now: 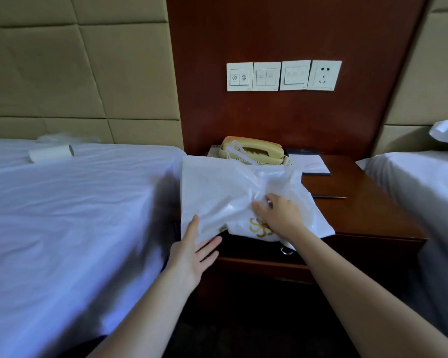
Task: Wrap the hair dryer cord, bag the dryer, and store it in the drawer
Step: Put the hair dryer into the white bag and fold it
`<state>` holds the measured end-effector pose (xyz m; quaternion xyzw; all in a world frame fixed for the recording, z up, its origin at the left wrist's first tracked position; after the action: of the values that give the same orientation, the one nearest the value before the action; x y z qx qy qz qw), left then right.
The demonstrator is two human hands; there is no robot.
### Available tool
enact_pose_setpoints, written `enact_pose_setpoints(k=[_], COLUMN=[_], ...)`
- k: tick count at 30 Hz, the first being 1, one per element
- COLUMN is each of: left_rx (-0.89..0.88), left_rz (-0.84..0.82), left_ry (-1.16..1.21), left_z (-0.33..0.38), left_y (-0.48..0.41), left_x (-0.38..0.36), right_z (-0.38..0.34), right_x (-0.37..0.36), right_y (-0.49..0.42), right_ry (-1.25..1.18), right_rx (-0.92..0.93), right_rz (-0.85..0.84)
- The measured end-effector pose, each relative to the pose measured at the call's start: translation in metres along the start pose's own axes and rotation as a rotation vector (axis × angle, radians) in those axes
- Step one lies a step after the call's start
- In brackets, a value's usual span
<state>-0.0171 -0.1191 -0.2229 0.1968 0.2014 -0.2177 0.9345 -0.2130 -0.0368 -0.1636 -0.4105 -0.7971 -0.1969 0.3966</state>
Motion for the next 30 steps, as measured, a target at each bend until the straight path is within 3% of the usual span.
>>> enact_pose_setpoints(k=[3,6,9,11,15,18,23,26,30], left_rx=[-0.196,-0.282,-0.202,-0.243,-0.365,-0.33,-0.215,-0.212,-0.212], left_rz=[0.069,0.01,-0.147,-0.227,-0.098,0.03,-0.12,-0.135,-0.046], left_ry=[0.272,0.39,0.251,0.05,-0.068,-0.077,-0.076,-0.115,-0.149], left_z=[0.018,0.03,0.01,-0.002,-0.003,0.002,0.005,0.006,0.008], left_y=[-0.001,-0.003,0.001,0.0,-0.016,-0.031,-0.046,-0.05,-0.049], left_x=[-0.007,-0.021,-0.047,-0.061,-0.051,-0.04,-0.062,-0.066,-0.063], right_z=[0.0,-0.003,-0.013,-0.023,-0.033,-0.035,-0.028,-0.022,-0.021], right_x=[0.005,-0.003,-0.01,-0.015,-0.026,-0.034,-0.04,-0.041,-0.03], right_y=[0.003,0.003,0.006,0.01,0.015,0.016,0.015,0.011,0.008], right_ry=[0.039,0.032,-0.027,-0.06,-0.139,-0.263,-0.425,-0.433,-0.392], right_rx=[0.001,-0.01,0.005,0.076,0.165,0.152,0.073,0.051,0.108], right_rz=[0.06,0.043,-0.005,-0.054,-0.149,-0.277,-0.473,-0.477,-0.355])
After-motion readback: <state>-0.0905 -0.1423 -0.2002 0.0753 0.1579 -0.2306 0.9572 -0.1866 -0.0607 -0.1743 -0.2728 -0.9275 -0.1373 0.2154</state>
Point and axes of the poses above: each hand's wrist, its own y-axis away from the middle knuckle, its own x-axis out of the back of the hand, z = x × y, the point moved 8 cm from there along -y, towards the middle knuckle, and after that the axes turned 10 degrees about -x, right-handed, at the moved point
